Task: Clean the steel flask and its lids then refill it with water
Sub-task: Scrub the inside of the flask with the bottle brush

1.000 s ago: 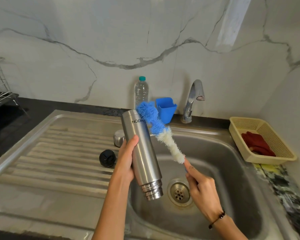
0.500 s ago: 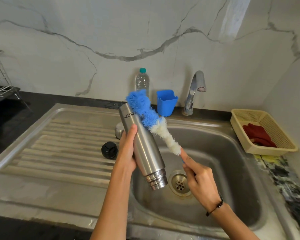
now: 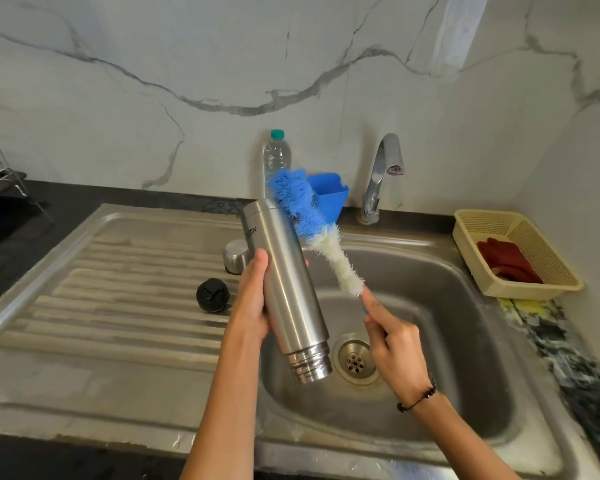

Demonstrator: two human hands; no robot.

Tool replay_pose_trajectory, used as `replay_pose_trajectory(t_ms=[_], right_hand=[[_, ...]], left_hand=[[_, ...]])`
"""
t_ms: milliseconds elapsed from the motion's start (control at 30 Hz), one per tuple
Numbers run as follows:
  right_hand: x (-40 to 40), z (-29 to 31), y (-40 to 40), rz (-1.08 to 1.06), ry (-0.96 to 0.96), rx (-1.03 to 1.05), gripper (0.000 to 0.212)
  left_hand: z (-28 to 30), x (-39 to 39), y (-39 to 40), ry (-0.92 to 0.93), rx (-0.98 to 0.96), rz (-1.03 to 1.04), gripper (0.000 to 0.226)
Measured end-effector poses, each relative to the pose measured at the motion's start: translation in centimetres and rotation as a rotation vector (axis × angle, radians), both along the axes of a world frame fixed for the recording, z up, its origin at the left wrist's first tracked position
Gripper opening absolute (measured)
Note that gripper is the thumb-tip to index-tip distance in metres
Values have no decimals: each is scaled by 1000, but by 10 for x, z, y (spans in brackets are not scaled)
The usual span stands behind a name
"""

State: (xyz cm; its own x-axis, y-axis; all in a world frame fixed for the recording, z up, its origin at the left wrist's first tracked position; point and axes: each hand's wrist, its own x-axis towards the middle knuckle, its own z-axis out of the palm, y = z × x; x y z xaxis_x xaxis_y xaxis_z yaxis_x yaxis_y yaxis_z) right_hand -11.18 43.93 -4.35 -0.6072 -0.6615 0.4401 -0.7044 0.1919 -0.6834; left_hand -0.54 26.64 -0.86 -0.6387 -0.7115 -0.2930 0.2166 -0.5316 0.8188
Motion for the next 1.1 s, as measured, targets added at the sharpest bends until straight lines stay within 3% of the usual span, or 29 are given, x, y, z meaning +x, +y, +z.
replay_pose_trajectory(t_ms=[133,233,333,433,500,633,833,967,1033,1100], right_hand=[[6,7,0,49,19,-17,51],[6,1,1,43,-3,9,55],[1,-6,2,-2,-24,14,53],[4,-5,4,19,-32,-14,52],[9,-7,5,41,-11,-25,52],[8,-12,6,-9,-74,-42,63],[16,-6,5,31,-51,-54,50],[8,-2,3,8,-85,-68,49],[8,4,4,24,-79,-89,46],[11,7,6,53,-87,-101,45]], left_hand=[[4,-3,-1,15,-31,61,64],[2,-4,1,51,4,60,55],[2,-3,3,209,37,26,69],[1,-4,0,172,41,45,79],[1,-2,1,119,4,31,76],[1,2,2,188,33,1,75],[1,6,-5,186,-51,52,59],[0,7,-3,92,-58,-9,111],[-1,7,-3,122,-52,4,109],[-1,7,-3,171,-25,9,91]])
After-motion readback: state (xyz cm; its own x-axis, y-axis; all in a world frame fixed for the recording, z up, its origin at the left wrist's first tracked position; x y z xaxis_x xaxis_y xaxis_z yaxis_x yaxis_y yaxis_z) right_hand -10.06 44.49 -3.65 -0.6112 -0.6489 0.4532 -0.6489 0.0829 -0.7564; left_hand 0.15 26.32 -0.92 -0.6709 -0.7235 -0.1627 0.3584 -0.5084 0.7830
